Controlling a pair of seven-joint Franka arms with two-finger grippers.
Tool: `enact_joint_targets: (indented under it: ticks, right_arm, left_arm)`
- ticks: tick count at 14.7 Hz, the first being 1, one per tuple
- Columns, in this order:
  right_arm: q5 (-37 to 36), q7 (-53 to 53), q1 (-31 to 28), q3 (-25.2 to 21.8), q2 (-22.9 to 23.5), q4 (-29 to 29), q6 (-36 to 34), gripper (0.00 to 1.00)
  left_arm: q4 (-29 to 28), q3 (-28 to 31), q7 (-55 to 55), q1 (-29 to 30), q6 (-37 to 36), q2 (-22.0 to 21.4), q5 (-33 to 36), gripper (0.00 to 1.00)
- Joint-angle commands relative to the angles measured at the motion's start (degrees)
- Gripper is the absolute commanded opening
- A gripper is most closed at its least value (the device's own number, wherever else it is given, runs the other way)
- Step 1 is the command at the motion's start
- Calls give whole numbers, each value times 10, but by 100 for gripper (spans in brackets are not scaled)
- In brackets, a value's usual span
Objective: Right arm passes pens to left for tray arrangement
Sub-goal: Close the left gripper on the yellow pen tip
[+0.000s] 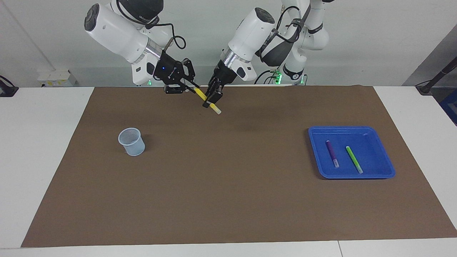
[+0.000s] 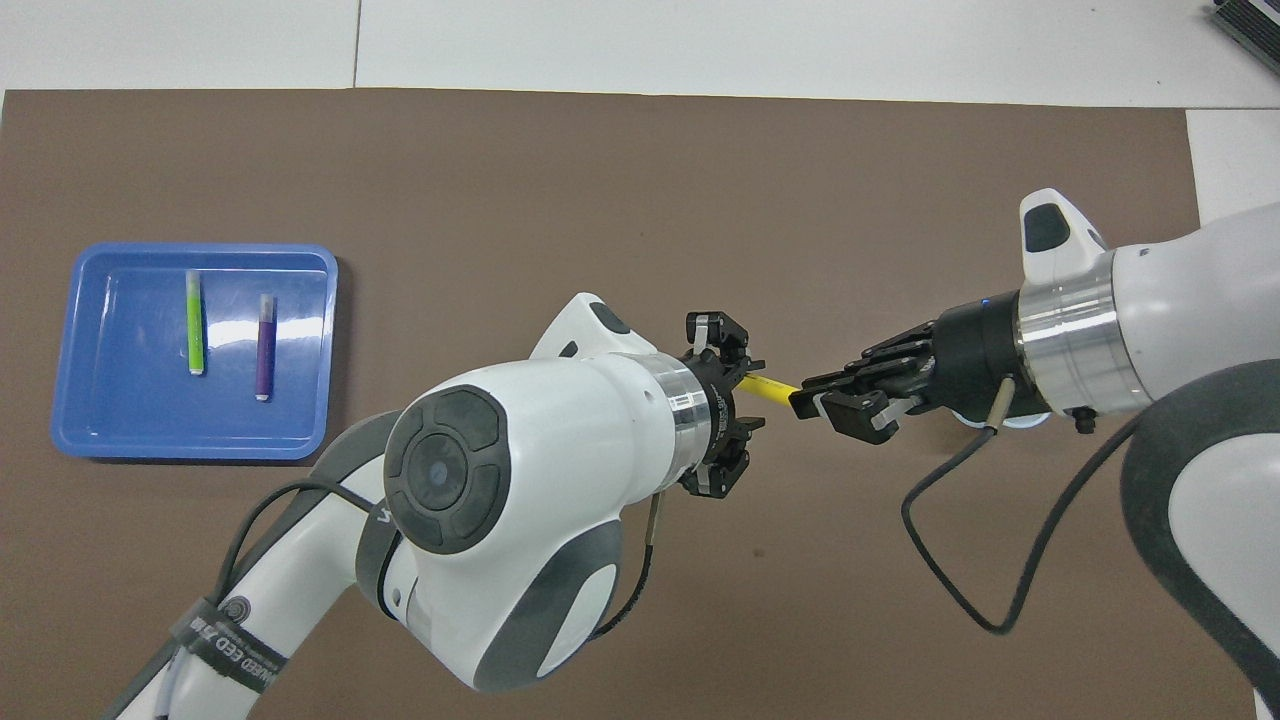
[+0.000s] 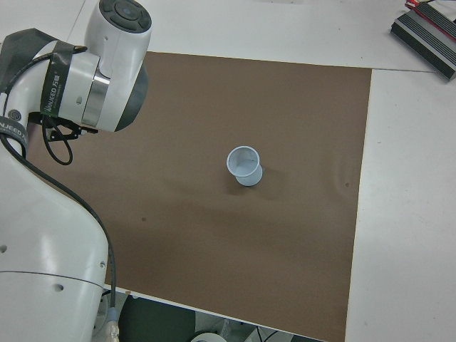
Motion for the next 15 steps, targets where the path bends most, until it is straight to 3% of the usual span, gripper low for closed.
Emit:
enact_joint_targets:
  ticks: [1,2,4,7,15]
  right_arm:
    - [19,-7,-6,4,-16,-18,11,0]
    - [19,-7,-6,4,-16,-18,11,0]
    - [19,-7,-6,3,-16,-18,11,0]
    - [19,-7,-6,4,-16,-18,11,0]
    - [19,-3,-6,4,-16,-17,10,0]
  left_arm:
    - [17,7,3,-6,-33,2,9,32]
    - [18,6,0,-6,-33,2,9,22]
    - [18,7,-20,-11,-23,2,8,18]
    - [20,7,-33,-11,-21,2,9,4]
    - [21,7,-32,-12,-20,2,18,0]
